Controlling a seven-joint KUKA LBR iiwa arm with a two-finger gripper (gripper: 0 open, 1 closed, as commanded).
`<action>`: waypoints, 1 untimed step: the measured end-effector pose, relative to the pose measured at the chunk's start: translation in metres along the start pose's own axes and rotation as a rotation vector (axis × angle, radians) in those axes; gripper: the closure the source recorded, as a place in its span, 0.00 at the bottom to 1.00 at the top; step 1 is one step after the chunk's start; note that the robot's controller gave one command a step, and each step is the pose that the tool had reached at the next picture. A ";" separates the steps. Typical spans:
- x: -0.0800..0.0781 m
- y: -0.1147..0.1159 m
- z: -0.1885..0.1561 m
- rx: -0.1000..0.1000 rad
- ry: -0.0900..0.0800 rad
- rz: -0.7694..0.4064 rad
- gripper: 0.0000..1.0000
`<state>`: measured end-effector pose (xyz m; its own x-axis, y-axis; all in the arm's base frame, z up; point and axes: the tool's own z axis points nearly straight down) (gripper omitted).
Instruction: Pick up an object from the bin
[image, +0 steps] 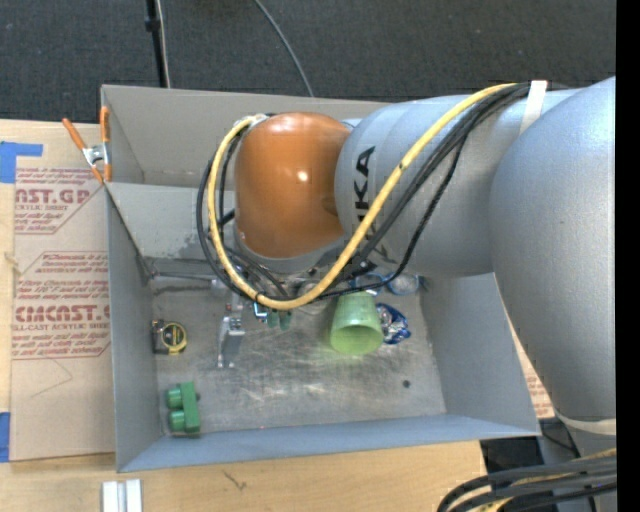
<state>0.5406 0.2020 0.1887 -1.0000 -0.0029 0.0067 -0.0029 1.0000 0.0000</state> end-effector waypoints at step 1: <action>-0.003 -0.022 0.115 -0.001 -0.012 -0.411 0.00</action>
Offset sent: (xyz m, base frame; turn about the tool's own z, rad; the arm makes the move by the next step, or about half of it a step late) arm 0.0003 -0.0240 -0.1176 -0.4102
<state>0.5426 0.1797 0.0734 -0.9156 -0.4021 -0.0054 -0.4021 0.9156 0.0011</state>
